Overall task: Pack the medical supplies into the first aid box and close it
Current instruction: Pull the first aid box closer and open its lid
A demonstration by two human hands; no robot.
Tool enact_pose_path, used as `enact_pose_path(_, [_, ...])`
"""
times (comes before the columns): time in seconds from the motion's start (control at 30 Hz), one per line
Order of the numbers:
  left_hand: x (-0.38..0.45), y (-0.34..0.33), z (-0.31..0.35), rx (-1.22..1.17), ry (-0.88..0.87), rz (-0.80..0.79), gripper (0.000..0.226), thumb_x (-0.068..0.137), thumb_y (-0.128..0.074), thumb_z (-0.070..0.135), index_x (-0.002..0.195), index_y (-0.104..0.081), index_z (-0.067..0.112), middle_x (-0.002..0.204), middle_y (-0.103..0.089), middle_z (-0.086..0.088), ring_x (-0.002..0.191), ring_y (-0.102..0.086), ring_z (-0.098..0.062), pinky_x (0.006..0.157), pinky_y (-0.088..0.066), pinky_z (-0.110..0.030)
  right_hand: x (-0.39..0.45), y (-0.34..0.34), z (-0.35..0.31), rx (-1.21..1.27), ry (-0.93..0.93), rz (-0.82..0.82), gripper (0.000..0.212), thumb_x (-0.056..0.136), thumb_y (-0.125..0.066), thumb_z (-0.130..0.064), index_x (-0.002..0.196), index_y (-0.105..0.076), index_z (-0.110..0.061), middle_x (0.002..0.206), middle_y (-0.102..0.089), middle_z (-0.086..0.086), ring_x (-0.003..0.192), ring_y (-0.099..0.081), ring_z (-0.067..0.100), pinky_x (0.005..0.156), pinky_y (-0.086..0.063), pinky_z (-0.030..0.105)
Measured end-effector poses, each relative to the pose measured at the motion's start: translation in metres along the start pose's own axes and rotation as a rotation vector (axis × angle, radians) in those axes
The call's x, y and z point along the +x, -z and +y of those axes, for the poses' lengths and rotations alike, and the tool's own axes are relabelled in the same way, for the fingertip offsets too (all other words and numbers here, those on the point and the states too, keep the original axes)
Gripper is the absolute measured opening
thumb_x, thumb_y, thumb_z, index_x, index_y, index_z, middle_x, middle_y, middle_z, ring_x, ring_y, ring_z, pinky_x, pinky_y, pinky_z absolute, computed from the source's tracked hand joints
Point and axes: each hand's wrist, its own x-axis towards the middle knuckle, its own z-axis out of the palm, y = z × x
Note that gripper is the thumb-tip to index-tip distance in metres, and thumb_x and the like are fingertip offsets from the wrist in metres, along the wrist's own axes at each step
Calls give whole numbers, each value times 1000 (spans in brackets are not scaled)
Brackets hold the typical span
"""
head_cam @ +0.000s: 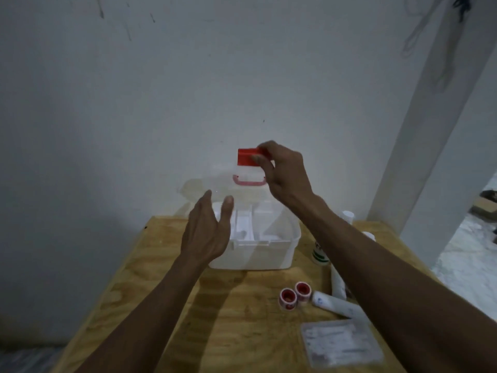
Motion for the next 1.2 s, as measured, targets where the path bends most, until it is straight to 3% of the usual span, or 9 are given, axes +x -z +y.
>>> enact_pose_path(0.17, [15,-7,-1,376,-135,-156,90,85,-11,76,152,-22,18,162,-17,-7,150,-12,-26,120,-16,-49,38,-20,18,-31,-91,20,32,96,-57,-27,120,-62,-7,110,-69,13,96,-64,26,86,-52,35])
enact_pose_path(0.37, [20,-16,-8,523,-152,-292,92,83,-4,76,154,-13,18,164,-9,-6,151,-4,-25,119,-7,-49,64,-38,35,-32,-184,56,34,95,-58,-29,121,-62,-8,107,-69,12,95,-63,26,85,-51,36])
enact_pose_path(0.77, [19,-17,-8,577,-150,-306,98,76,3,79,154,-13,23,164,-7,-5,151,-1,-25,120,-6,-49,66,-49,50,-80,-225,98,35,96,-56,-23,128,-59,-8,117,-67,16,103,-63,30,94,-50,39])
enact_pose_path(1.2, [18,-16,-10,588,-160,-315,83,86,-7,74,153,-17,27,164,-10,-7,151,-2,-25,120,-7,-52,43,-11,43,-50,-241,98,36,96,-57,-22,132,-56,-15,128,-60,12,113,-59,26,96,-49,41])
